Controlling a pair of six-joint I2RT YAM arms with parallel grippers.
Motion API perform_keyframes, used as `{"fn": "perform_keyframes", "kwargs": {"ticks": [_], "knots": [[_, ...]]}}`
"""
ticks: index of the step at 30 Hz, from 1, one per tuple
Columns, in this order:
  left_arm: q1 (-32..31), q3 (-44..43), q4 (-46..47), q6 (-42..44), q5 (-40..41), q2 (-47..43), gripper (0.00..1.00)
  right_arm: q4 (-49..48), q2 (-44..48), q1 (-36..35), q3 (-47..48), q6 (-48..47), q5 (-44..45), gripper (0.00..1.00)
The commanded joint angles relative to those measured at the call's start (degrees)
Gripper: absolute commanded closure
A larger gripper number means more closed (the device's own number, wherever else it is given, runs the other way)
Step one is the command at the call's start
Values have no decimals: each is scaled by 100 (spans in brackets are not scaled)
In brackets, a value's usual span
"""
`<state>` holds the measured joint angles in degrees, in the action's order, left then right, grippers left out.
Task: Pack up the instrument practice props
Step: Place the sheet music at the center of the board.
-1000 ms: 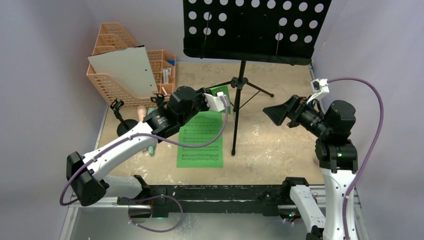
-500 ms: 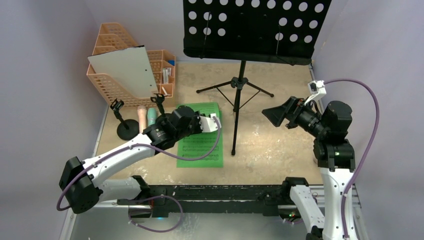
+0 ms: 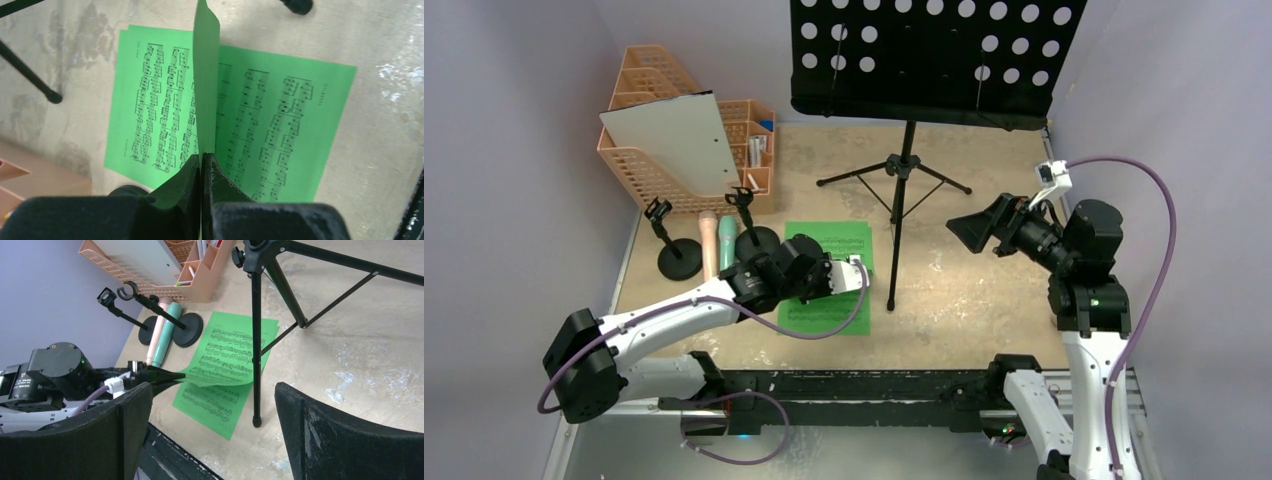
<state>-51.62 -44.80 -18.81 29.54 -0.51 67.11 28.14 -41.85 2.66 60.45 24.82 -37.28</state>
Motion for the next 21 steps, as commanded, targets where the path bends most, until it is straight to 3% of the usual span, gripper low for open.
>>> {"fn": "perform_keyframes", "kwargs": {"ticks": [1, 13, 21], "knots": [[-186, 67, -9, -282, -109, 187, 100, -208, -12, -19, -45, -135, -130, 6], [-317, 168, -122, -461, 605, 582, 100, -332, -78, -19, -218, -196, -143, 6], [-375, 103, -56, -632, 549, 776, 99, -379, -99, -19, -338, -223, -156, 6]]}}
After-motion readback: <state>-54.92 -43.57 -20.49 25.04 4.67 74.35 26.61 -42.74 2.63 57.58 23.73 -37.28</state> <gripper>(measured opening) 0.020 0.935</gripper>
